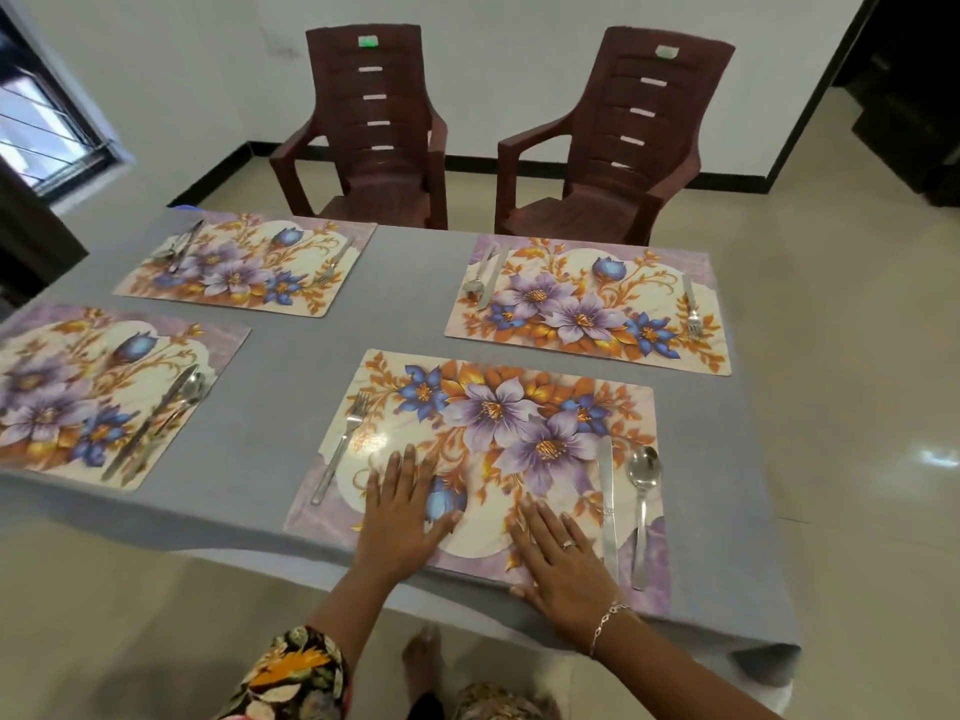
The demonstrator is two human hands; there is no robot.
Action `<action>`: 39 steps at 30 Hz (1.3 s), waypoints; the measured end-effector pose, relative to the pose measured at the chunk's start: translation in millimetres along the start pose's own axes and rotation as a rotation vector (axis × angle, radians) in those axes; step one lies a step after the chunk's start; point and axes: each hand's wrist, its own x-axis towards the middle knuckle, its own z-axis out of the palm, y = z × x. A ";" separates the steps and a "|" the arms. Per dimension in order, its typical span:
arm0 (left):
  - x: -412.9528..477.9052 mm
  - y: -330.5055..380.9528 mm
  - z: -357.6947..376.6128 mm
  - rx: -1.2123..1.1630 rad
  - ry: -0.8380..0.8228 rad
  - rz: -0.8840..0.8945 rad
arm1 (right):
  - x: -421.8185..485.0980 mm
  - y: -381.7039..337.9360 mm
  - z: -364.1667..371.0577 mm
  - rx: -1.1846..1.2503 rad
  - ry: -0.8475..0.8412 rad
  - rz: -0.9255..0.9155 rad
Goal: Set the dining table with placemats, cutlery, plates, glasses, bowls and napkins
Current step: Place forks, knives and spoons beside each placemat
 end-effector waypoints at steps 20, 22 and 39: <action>-0.9 -3.0 2.6 -0.014 0.049 0.020 | 0.3 0.9 -10.0 -0.048 -0.091 0.045; 0.4 3.7 2.6 -0.023 0.066 0.006 | -1.5 5.1 -12.2 -0.080 -0.030 0.027; 33.4 165.1 11.8 0.072 -0.046 0.510 | -36.5 83.7 -44.4 0.037 0.030 0.304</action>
